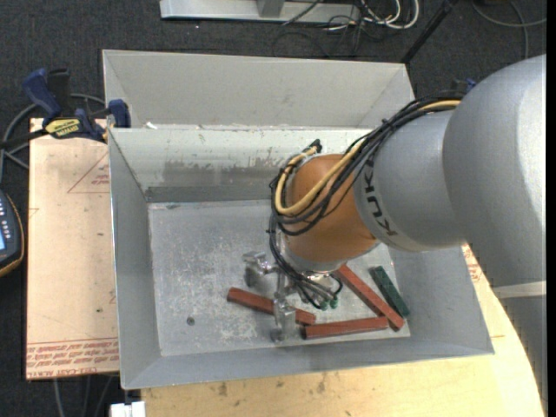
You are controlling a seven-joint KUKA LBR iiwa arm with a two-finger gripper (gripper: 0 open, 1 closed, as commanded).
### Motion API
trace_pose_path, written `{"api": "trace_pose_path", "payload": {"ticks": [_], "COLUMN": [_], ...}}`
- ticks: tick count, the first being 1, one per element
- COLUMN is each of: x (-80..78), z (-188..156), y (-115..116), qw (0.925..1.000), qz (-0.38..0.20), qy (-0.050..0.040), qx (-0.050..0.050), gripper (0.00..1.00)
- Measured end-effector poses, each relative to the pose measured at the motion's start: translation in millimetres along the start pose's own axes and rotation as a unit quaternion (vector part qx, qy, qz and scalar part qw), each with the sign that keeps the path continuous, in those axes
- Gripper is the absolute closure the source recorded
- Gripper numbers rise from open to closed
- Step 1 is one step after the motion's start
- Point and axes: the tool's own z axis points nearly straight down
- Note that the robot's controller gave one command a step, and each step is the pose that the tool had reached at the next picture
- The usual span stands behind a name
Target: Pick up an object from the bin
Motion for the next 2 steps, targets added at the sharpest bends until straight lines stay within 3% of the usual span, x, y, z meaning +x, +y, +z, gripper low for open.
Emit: {"api": "trace_pose_path", "payload": {"ticks": [1, 2], "x": [-1.9, -3.1], "z": [-5, -139], "y": [1, -1], "qw": [1.0000, 0.9969], "qz": [-0.001, -0.079], "qy": [-0.0033, -0.0083], "qx": [0.000, 0.001], "gripper": [1.00, 1.00]}}
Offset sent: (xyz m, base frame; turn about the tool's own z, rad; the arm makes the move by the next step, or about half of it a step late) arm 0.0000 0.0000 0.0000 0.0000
